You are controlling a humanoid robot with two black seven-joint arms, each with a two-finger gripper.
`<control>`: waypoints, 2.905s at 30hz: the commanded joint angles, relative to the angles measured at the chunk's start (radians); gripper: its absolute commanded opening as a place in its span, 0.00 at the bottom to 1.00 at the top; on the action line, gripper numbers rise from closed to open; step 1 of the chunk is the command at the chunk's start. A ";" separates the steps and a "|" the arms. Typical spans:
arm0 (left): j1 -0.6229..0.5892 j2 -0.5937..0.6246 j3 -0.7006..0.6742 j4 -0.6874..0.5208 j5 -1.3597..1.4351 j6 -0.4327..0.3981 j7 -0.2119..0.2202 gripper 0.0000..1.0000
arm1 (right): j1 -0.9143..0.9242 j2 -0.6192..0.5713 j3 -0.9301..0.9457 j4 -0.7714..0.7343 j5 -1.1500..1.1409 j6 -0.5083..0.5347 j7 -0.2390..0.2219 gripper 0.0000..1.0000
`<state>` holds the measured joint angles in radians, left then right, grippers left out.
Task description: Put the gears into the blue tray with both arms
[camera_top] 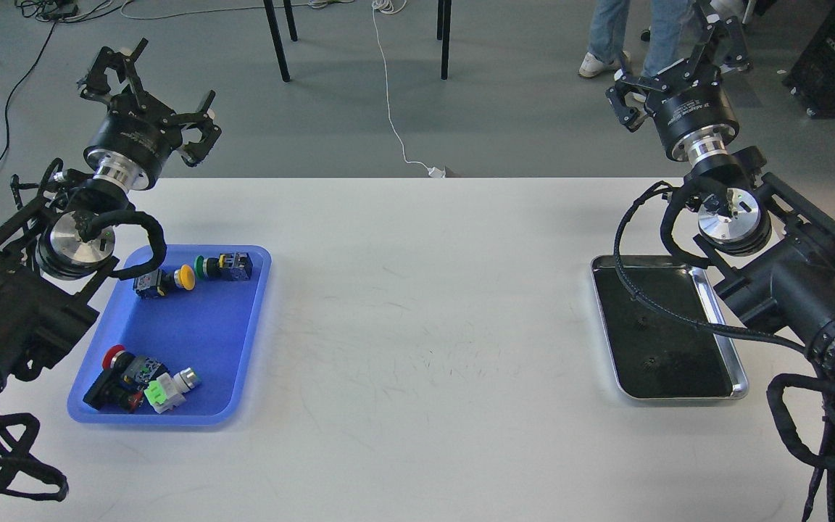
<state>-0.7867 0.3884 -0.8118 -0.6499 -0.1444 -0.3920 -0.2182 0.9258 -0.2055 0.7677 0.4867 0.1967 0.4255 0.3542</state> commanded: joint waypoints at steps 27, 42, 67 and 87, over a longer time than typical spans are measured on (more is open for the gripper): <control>0.006 0.110 0.016 -0.023 0.005 -0.054 0.008 0.98 | 0.680 -0.215 -1.094 0.216 -0.431 -0.044 -0.018 0.99; 0.007 0.158 0.016 -0.023 0.005 -0.059 0.003 0.98 | 0.829 -0.339 -1.608 0.674 -1.097 -0.051 -0.031 0.99; 0.015 0.172 0.016 -0.022 0.005 -0.077 -0.001 0.98 | 0.545 -0.253 -1.725 0.529 -1.244 -0.163 -0.161 0.62; 0.027 0.202 0.016 -0.022 0.005 -0.082 -0.001 0.98 | 0.493 -0.233 -1.682 0.521 -1.214 -0.157 -0.161 0.51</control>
<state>-0.7619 0.5863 -0.7962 -0.6719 -0.1396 -0.4740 -0.2198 1.4273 -0.4384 -0.9147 1.0115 -1.0172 0.2681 0.1965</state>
